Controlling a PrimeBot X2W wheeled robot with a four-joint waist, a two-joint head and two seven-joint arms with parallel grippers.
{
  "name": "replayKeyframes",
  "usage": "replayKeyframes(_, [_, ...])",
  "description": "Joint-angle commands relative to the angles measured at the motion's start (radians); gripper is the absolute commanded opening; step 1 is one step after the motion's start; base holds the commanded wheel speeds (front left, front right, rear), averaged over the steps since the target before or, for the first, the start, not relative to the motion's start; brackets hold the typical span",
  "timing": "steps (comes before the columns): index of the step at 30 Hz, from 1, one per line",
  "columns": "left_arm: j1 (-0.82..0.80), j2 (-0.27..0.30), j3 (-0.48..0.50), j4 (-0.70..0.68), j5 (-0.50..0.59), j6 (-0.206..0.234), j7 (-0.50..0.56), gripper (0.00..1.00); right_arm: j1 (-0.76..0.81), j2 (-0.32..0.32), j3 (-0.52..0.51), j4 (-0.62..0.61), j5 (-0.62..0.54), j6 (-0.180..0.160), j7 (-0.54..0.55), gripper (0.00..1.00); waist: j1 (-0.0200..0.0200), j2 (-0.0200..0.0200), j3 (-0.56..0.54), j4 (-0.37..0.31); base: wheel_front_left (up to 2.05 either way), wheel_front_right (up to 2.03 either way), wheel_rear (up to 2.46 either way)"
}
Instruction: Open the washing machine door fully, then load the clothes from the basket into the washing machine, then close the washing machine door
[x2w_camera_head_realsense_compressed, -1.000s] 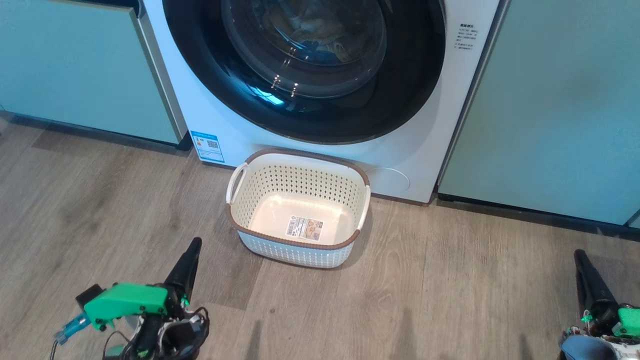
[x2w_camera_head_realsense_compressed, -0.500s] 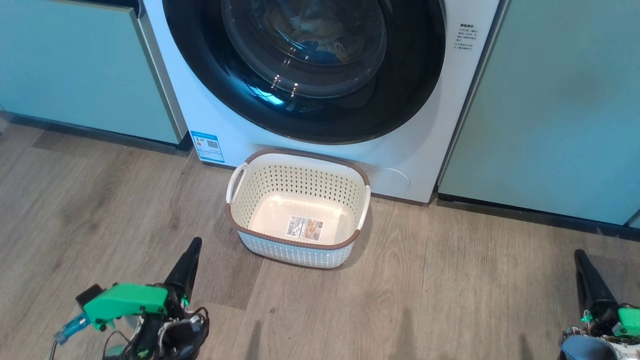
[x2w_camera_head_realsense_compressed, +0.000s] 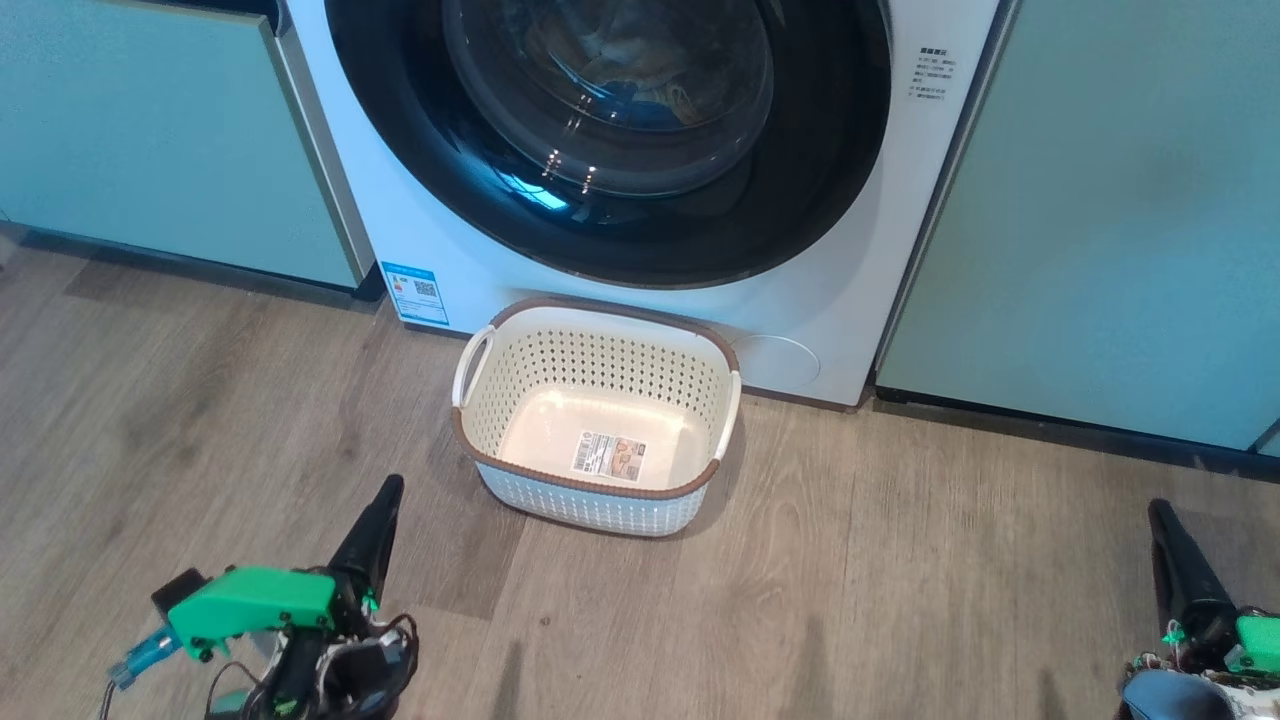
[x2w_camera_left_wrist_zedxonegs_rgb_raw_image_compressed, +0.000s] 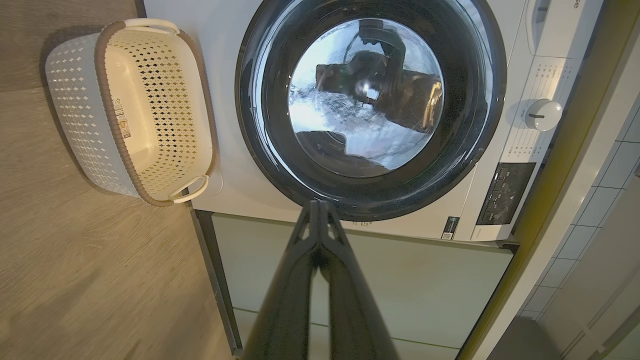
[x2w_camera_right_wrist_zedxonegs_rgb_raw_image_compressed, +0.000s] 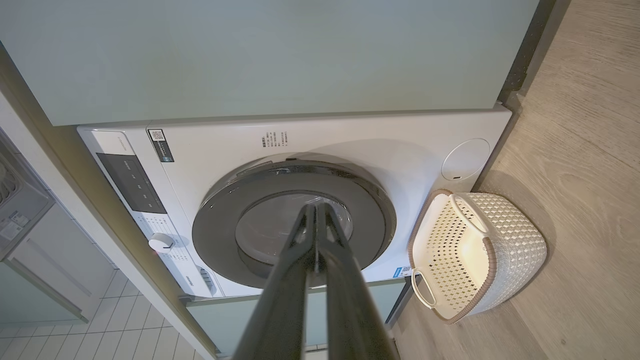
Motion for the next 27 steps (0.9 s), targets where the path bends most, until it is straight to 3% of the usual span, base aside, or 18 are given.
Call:
replayKeyframes(1, [-0.036,0.006,0.033,-0.035,-0.005,-0.001,0.006,0.0,-0.056,-0.018,0.016,-0.038,0.007,-0.003,0.006,0.0,0.0,0.0,0.0,0.0,0.0,0.0,0.0])
replayKeyframes(27, [-0.036,0.006,0.033,-0.035,-0.005,-0.001,0.006,0.0,-0.056,-0.018,0.016,-0.038,0.007,-0.003,0.006,0.0,0.0,0.0,0.0,0.0,0.0,0.0,0.0])
